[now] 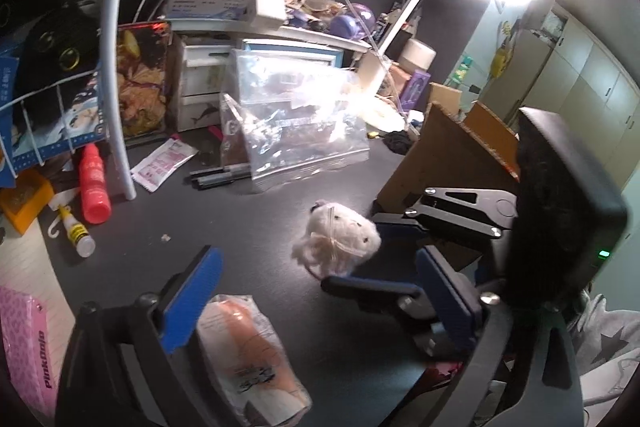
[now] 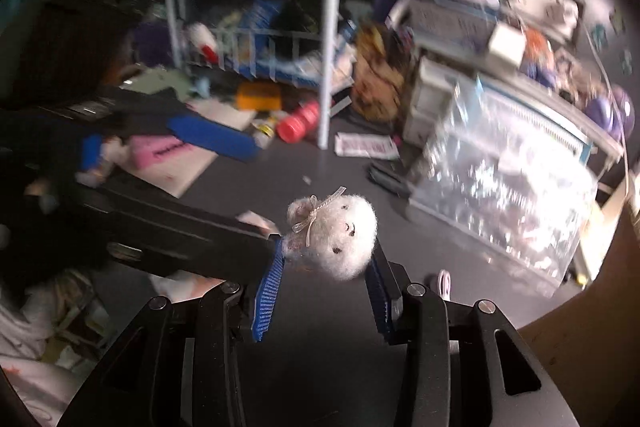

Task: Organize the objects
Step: 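Close the left gripper on the fluffy plush while the right gripper holds it, then carry the fluffy plush into the box and open both grippers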

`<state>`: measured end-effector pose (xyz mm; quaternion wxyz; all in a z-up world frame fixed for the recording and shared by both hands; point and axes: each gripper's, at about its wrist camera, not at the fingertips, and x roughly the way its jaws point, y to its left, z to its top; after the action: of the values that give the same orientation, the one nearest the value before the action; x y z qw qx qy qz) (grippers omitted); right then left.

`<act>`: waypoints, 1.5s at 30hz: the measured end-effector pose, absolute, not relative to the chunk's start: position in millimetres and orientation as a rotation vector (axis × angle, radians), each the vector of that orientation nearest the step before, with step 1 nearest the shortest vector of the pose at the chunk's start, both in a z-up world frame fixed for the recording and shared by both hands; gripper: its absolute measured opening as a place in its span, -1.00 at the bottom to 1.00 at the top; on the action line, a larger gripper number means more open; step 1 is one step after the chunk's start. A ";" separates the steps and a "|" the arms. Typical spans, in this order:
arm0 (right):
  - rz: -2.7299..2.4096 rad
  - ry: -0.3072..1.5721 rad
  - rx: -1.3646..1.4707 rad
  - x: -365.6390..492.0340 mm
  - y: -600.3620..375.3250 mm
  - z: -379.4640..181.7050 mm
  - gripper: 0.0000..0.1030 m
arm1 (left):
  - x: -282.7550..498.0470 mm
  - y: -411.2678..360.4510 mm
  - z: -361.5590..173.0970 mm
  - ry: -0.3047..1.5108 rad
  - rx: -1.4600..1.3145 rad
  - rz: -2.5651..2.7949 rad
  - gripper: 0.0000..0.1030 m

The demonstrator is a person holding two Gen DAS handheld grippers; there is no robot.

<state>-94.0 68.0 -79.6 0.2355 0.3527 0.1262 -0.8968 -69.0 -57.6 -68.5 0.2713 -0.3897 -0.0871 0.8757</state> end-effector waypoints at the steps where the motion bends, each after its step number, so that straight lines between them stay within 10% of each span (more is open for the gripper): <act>1: -2.459 0.354 0.948 -90.4 66.8 -75.2 -0.30 | -69.1 -56.4 -67.1 -0.241 -1.044 2.345 0.60; 12: -2.480 0.461 0.806 -59.8 66.8 -32.2 -0.31 | -65.7 -35.8 -35.5 -0.235 -0.963 2.249 -0.22; 45: -2.709 0.285 0.906 -47.4 249.1 16.5 -0.31 | -143.6 162.2 21.4 0.028 -0.971 2.007 -0.35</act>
<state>-47.4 249.1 16.5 0.1351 0.3129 0.0984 -0.9350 -143.6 162.2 21.4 0.4402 -0.3912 0.0113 0.8082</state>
